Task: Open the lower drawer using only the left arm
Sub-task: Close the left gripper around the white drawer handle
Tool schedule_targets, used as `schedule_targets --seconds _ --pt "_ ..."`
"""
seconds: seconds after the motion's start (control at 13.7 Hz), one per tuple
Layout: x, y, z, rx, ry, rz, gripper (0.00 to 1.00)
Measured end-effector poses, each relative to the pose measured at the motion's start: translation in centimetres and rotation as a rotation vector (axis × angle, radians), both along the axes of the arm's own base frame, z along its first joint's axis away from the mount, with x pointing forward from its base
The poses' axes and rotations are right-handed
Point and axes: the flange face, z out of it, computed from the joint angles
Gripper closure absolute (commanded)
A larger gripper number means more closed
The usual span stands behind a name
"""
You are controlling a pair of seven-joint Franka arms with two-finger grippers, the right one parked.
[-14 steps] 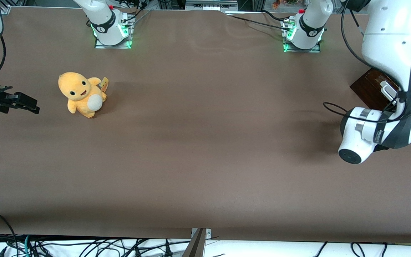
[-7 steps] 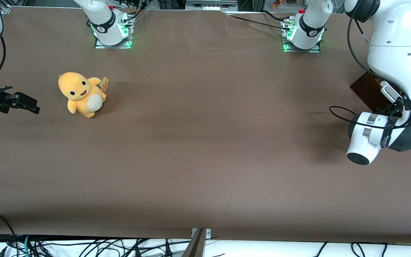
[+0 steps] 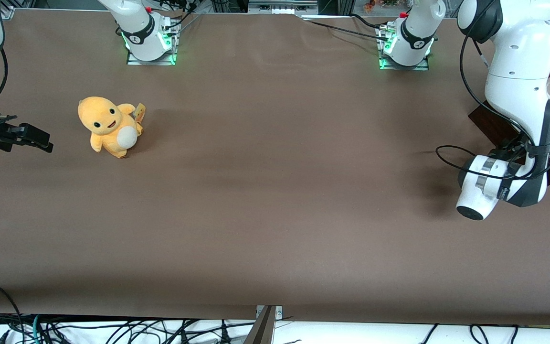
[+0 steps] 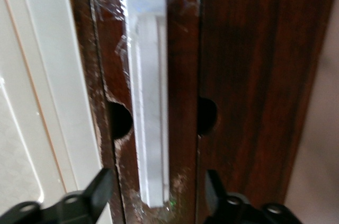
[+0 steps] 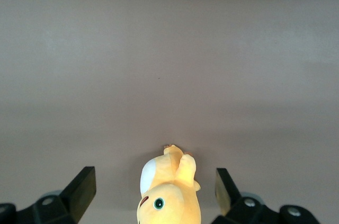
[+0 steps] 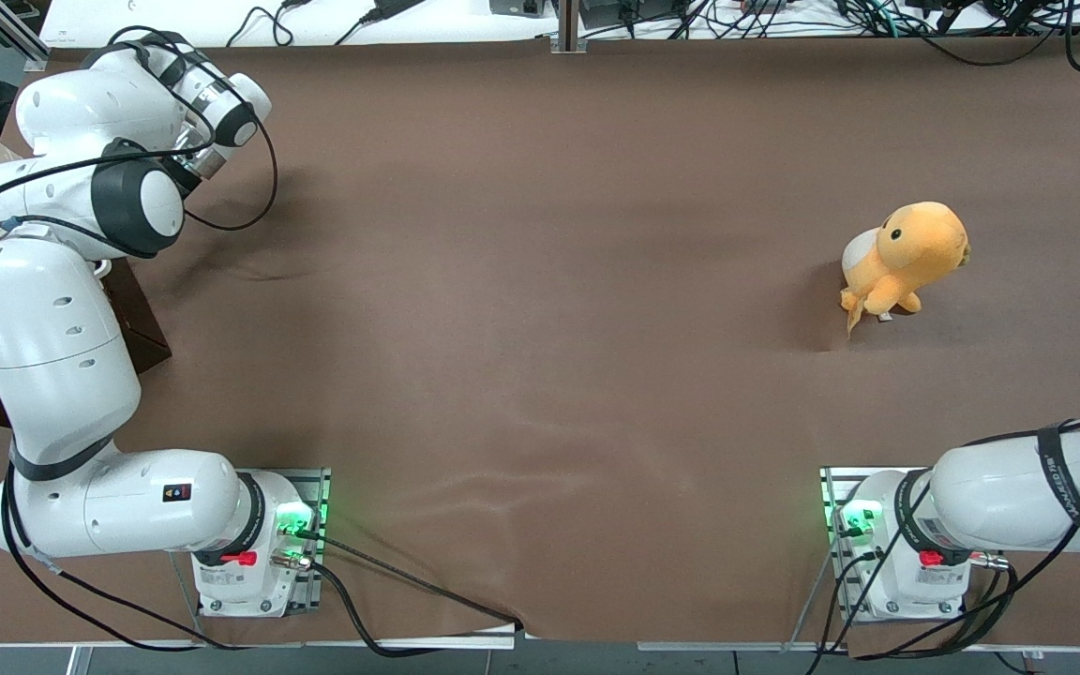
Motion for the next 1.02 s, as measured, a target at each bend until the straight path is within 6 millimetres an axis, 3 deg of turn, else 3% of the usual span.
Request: schedule_targets --seconds 0.29,1.02 --pt "-0.4 0.7 -0.1 0.011 0.017 0.018 0.42" --pt "-0.6 1.4 -0.9 0.015 0.018 0.025 0.54"
